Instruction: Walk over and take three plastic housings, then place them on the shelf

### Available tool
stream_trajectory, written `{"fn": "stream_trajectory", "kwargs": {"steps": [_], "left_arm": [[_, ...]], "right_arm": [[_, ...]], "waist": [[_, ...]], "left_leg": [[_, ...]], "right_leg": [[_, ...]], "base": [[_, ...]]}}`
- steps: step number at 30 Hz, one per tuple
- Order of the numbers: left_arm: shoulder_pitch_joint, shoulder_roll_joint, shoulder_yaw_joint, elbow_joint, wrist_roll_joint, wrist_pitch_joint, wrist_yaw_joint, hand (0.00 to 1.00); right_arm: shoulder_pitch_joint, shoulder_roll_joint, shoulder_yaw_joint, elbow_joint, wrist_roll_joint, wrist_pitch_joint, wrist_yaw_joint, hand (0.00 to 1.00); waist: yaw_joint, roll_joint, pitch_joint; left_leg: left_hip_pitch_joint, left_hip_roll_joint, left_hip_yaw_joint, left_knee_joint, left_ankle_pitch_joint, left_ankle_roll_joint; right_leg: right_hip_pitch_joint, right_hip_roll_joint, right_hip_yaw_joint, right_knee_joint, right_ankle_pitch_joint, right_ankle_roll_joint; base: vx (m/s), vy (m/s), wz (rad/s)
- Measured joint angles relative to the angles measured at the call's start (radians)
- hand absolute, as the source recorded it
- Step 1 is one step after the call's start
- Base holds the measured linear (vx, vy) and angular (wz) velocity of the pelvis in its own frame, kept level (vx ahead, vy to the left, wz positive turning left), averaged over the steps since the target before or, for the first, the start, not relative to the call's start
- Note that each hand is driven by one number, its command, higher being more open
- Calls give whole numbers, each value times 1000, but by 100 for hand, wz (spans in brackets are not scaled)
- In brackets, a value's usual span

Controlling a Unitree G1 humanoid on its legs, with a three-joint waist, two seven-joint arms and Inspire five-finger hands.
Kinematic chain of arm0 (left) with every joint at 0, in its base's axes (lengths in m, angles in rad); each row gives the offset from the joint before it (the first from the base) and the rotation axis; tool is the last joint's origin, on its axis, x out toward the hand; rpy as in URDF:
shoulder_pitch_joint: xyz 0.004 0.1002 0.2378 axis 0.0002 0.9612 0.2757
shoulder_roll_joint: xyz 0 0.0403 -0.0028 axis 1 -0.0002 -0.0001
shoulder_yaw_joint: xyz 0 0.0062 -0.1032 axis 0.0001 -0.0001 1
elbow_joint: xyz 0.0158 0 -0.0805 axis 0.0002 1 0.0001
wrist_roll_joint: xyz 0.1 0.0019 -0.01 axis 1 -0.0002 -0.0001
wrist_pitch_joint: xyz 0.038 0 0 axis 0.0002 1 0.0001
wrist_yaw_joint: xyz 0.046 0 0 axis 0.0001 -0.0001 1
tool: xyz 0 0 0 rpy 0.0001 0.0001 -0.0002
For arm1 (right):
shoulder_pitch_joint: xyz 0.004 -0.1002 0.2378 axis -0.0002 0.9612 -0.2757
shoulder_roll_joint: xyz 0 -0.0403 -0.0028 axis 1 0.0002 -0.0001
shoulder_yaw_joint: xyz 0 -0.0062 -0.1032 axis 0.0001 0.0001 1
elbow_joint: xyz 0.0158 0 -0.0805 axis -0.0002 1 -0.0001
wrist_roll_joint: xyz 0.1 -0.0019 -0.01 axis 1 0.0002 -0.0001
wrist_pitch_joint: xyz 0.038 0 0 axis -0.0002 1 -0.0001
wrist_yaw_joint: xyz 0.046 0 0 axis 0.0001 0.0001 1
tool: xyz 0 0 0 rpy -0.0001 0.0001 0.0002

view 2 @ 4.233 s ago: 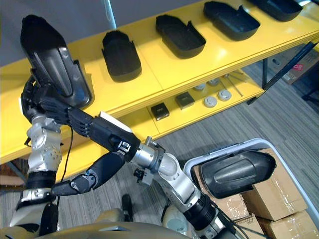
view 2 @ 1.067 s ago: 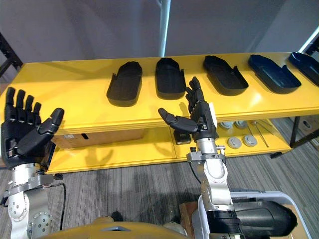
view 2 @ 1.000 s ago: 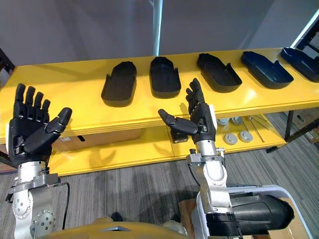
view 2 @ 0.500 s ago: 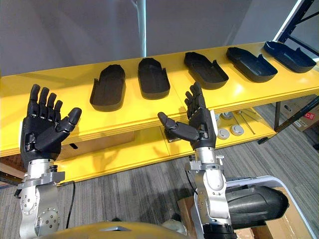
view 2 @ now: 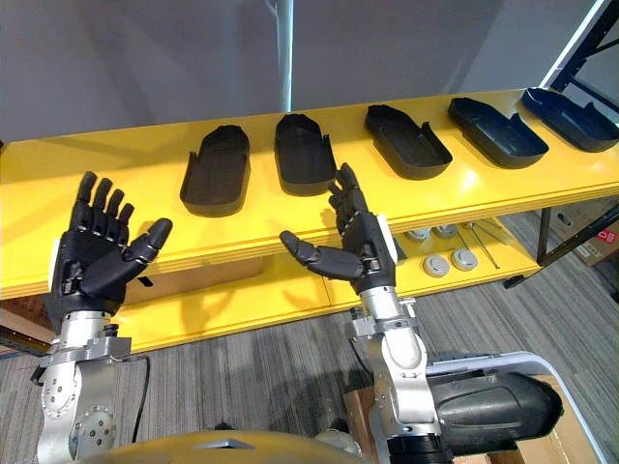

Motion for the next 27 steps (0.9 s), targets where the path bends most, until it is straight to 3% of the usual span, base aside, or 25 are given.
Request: {"fn": "stream_trajectory", "kwargs": {"steps": [5, 9, 10, 15, 19, 27], "left_arm": [[8, 68, -83, 76, 47, 112, -82, 100], [9, 71, -108, 103, 47, 124, -76, 100], [6, 73, -137, 104, 67, 86, 49, 100], [6, 73, -138, 104, 67, 86, 49, 100], [6, 75, -153, 104, 65, 61, 49, 100], [3, 98, -173, 64, 64, -42, 54, 100]], "right_arm": [[3, -13, 50, 0, 1, 42, 1, 100], [30, -15, 60, 0, 4, 42, 3, 100], [45, -19, 96, 2, 41, 41, 0, 100], [45, -19, 96, 2, 41, 41, 0, 100], [46, -20, 93, 3, 44, 34, -11, 100], [95, -17, 13, -2, 111, 9, -11, 100]], "waist": [[-2, 0, -2], [-5, 1, -3], [-7, 15, -24], [-7, 13, -23], [-5, -7, -3], [-18, -3, 73]], "left_leg": [[1, -2, 4, 0, 1, 1], [5, -1, 17, 0, 1, 1], [34, -4, 32, -35, 16, -1], [34, -3, 32, -33, 16, -1], [21, 4, 33, 13, 4, 5], [-109, 21, 7, 180, -96, 5]], "right_leg": [[-2, -2, 3, 0, 0, 0], [-7, 0, 15, 0, 0, 0], [-3, 3, 29, 0, 2, 4], [-3, 3, 30, -1, 2, 4], [-3, 4, 46, 4, 2, 3], [-120, -1, 149, 53, -5, 2]], "base": [[-4, 2, -2], [-7, -5, -9], [0, 0, 0], [0, 0, 0], [-8, -5, -5], [-89, 14, -20]]}}
